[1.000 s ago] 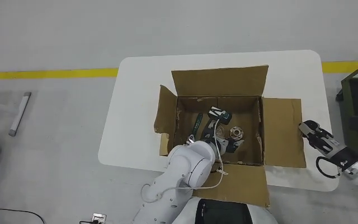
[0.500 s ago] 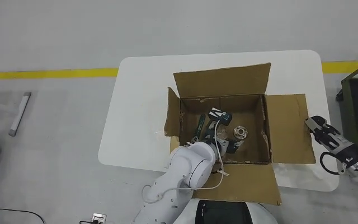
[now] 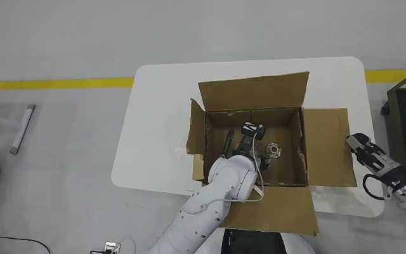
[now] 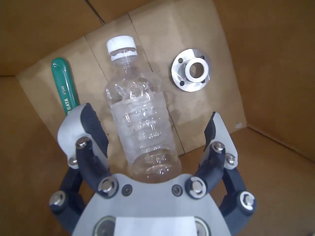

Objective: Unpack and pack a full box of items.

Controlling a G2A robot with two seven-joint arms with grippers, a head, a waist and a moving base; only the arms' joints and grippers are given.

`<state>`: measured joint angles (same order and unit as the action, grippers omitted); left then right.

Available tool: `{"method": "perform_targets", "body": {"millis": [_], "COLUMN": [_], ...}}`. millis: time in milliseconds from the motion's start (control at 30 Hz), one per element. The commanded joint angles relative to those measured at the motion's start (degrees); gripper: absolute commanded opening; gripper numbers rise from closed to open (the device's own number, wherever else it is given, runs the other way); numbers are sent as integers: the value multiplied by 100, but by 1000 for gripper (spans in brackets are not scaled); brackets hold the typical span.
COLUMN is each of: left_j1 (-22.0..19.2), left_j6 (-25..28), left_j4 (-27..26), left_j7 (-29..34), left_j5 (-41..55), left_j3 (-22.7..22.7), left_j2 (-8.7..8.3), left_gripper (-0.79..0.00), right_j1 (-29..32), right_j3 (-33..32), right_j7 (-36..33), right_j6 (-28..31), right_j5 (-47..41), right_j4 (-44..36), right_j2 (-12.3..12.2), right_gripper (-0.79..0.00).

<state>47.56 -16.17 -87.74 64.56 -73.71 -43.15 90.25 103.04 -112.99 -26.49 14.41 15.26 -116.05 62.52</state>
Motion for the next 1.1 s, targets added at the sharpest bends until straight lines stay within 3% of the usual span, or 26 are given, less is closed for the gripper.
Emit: {"method": "perform_targets", "body": {"millis": [0, 67, 100, 167, 200, 533, 633, 833, 1067], "left_j1": [-62, -97, -111, -131, -137, -113, -89, -40, 21], "left_j6": [-43, -74, -95, -113, -112, -96, -86, -19, 157], "left_j4": [151, 269, 318, 394, 429, 662, 592, 180, -986], "left_j7": [43, 75, 90, 119, 141, 180, 183, 254, 561], "left_j5": [-82, -172, -215, -311, -357, -546, -585, -651, -790], "left_j3": [45, 74, 81, 99, 108, 30, -13, -190, -457], "left_j2": [31, 56, 67, 86, 95, 167, 182, 189, 170], "left_gripper": [-92, -157, -234, -265, -329, -520, -785, -785, -785], "right_j1": [10, 19, 21, 23, 26, 15, 14, -11, -76], "right_j3": [1, 5, 6, 8, 13, 27, 27, 8, -41], "right_j7": [6, 10, 11, 23, 20, 5, -2, -11, 65], "right_j6": [0, -4, -3, 2, 2, 16, 15, 17, -71], "right_j5": [-2, -7, -6, -13, -19, -25, -14, -23, -48], "right_j4": [2, 4, 3, 5, 5, 13, 17, 23, -1], "right_j2": [2, 5, 6, 8, 9, 14, 15, 15, 18], "right_gripper": [-785, -785, -785, -785, -785, -785, -785, -785, -785]}}
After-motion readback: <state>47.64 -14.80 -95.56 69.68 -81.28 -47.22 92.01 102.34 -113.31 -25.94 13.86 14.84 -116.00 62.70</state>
